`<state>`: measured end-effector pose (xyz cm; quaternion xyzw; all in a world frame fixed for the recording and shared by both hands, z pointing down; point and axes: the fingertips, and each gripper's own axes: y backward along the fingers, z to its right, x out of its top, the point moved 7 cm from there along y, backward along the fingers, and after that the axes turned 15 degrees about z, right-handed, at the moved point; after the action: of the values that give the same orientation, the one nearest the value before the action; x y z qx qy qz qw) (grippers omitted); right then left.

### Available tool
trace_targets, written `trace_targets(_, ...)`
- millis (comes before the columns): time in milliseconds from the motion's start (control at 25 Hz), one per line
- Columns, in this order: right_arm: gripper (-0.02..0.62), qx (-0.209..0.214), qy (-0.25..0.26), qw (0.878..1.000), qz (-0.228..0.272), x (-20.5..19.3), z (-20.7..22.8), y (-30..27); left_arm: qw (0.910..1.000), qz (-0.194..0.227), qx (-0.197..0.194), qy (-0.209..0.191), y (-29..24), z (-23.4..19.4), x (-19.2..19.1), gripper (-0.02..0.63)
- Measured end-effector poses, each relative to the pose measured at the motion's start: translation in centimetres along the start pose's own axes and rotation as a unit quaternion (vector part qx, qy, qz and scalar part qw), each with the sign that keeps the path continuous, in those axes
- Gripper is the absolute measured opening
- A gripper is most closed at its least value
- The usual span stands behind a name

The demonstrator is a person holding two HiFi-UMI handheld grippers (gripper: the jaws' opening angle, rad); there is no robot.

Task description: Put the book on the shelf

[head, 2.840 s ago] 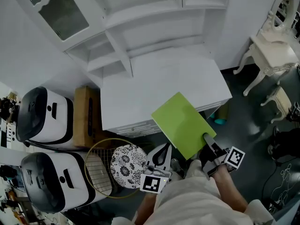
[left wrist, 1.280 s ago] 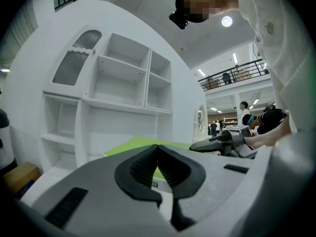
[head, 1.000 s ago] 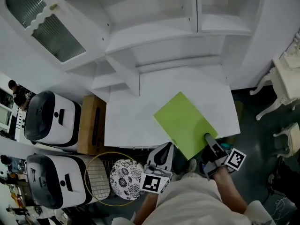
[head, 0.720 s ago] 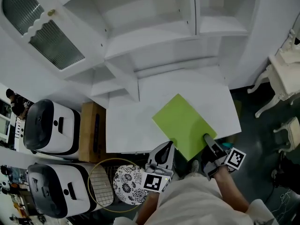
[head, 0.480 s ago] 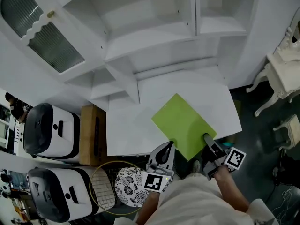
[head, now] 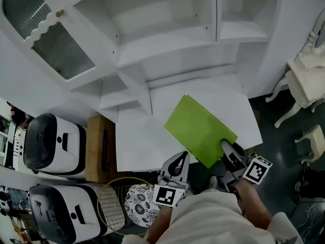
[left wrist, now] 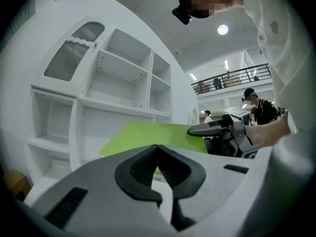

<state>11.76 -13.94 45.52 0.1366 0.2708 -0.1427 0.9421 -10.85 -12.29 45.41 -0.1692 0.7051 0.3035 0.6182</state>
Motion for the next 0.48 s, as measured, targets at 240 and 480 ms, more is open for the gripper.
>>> trace_targets(240,0.149,0.055,0.136,0.989,-0.006,1.4,-3.7,-2.5,0.9999,0.0,-0.014,-0.004,-0.1,-0.6,0.2,0.003)
trace_targets(480,0.149,0.112,0.352,0.929,-0.004,3.0,-7.8,-4.9,0.9998,0.011,-0.014,-0.008,-0.4,-1.5,0.7,0.003)
